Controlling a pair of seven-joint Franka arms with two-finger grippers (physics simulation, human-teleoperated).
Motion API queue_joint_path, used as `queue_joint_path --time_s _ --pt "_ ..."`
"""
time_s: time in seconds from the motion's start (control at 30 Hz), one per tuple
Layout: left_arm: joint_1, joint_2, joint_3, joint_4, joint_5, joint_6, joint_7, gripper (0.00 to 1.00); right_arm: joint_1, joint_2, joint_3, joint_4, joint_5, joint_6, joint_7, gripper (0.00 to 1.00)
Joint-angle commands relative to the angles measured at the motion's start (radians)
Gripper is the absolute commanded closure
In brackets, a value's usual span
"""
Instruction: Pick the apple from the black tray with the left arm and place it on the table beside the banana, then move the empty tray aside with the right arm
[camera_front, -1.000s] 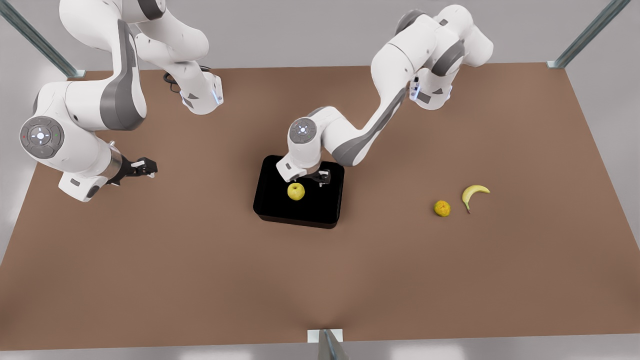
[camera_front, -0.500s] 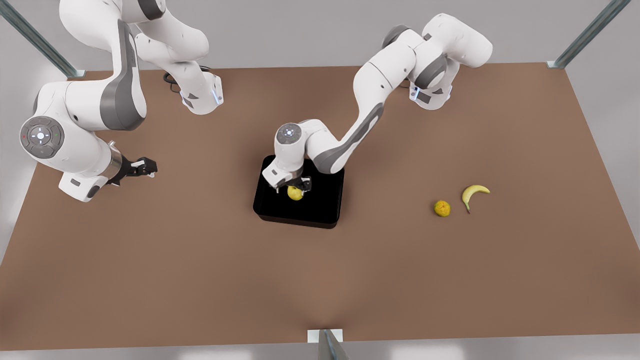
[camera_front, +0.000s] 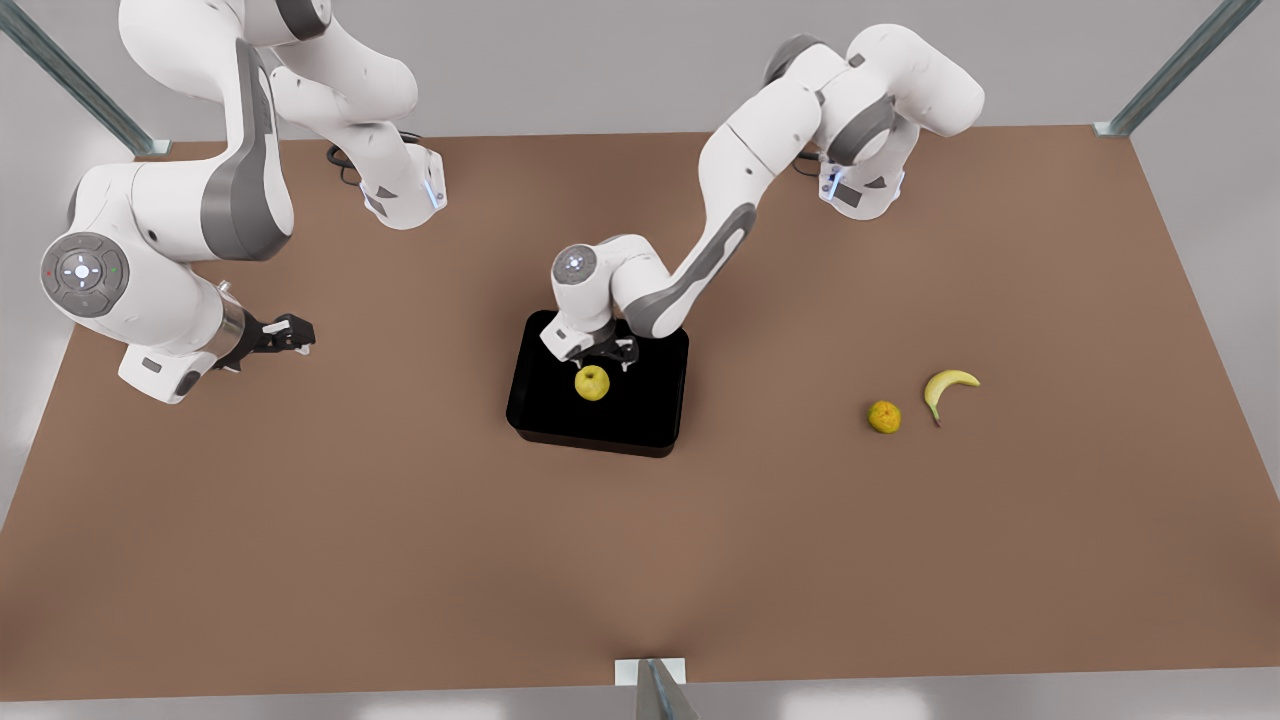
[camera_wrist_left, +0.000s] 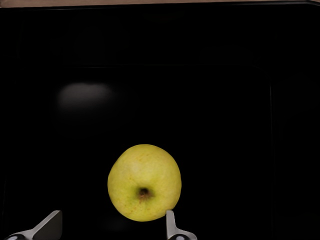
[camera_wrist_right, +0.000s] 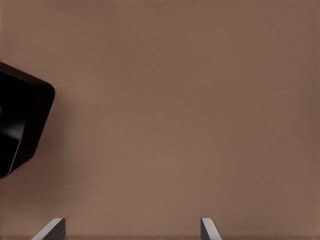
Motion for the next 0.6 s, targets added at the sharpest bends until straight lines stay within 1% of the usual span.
queue_joint_path --time_s 0.0,0.27,0.33,0.57 --pt "0.002 -0.005 0.0 -0.002 -0.007 0.022 -0.056 0.0 -0.001 -0.001 0.0 0.0 0.001 -0.001 -0.003 0.0" --pt "0.019 0.01 0.012 0.011 0.003 0.081 -0.1 0.0 0.0 -0.001 0.0 0.001 0.001 -0.001 -0.003 0.0" --pt "0.014 0.01 0.014 0.014 0.008 0.143 -0.171 0.0 0.0 -0.001 0.0 0.001 0.001 -0.001 -0.003 0.0" --pt "0.017 0.021 0.031 0.035 0.008 0.143 -0.148 0.0 -0.001 -0.001 0.0 0.0 0.001 -0.001 -0.003 0.0"
